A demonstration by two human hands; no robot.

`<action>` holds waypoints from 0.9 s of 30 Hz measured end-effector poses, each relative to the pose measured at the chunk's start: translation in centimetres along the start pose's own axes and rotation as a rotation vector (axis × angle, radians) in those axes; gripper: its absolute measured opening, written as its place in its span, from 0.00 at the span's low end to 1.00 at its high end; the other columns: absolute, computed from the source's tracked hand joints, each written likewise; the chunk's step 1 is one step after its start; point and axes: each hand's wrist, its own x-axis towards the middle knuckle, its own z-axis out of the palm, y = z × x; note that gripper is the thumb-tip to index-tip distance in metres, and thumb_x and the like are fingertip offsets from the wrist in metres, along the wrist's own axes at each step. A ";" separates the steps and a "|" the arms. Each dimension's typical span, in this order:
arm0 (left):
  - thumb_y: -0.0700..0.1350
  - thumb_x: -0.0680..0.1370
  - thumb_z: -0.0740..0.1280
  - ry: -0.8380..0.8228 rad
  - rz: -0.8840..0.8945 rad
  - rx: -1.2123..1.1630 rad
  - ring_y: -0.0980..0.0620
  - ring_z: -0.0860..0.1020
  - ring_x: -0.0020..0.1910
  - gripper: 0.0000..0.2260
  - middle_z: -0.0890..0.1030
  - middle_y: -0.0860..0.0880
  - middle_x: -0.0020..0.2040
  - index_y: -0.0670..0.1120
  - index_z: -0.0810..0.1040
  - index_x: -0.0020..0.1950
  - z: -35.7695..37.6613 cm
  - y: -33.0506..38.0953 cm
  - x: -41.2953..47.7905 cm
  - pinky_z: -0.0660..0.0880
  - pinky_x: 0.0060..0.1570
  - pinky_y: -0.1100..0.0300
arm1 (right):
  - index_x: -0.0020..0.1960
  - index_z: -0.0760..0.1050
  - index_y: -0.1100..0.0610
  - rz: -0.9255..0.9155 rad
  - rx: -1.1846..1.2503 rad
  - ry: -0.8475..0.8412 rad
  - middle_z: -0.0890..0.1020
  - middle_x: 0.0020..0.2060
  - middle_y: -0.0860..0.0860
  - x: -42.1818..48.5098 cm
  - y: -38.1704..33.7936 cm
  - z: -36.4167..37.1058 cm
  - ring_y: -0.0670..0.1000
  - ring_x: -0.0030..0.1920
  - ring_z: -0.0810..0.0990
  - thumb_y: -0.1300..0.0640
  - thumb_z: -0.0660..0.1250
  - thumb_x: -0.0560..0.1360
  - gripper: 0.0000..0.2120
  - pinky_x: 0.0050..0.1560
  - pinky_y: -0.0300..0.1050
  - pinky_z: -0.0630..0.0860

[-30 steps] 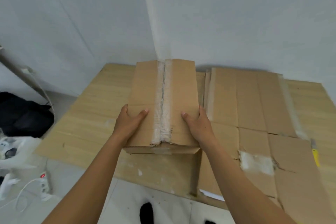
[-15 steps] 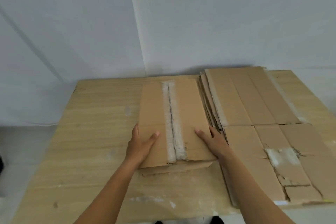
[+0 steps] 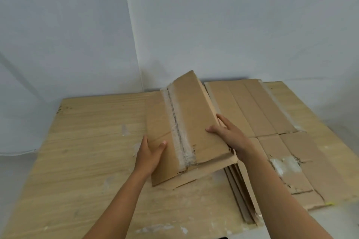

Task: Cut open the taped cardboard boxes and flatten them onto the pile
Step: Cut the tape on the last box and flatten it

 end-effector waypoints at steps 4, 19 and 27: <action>0.52 0.80 0.63 0.084 0.267 0.026 0.52 0.62 0.74 0.26 0.63 0.52 0.75 0.51 0.61 0.76 0.3 4.9 -1.3 0.61 0.69 0.57 | 0.72 0.55 0.34 -0.003 -0.363 0.165 0.67 0.67 0.52 -1.5 -3.4 1.1 0.58 0.66 0.65 0.34 0.68 0.63 0.41 0.66 0.60 0.65; 0.52 0.77 0.67 -0.115 0.236 -0.276 0.59 0.76 0.58 0.26 0.75 0.57 0.62 0.58 0.62 0.72 -2.3 6.7 -3.2 0.75 0.56 0.60 | 0.64 0.73 0.47 -0.305 -0.115 -0.064 0.79 0.57 0.47 -4.4 -5.6 5.5 0.46 0.55 0.78 0.54 0.62 0.78 0.16 0.52 0.43 0.78; 0.55 0.76 0.66 -0.004 0.015 -0.195 0.50 0.75 0.60 0.23 0.75 0.49 0.66 0.51 0.69 0.70 -5.3 3.6 -1.5 0.72 0.58 0.53 | 0.74 0.59 0.44 -0.368 -0.523 -0.024 0.64 0.71 0.48 -5.1 -4.8 10.7 0.55 0.70 0.61 0.44 0.59 0.78 0.26 0.70 0.55 0.60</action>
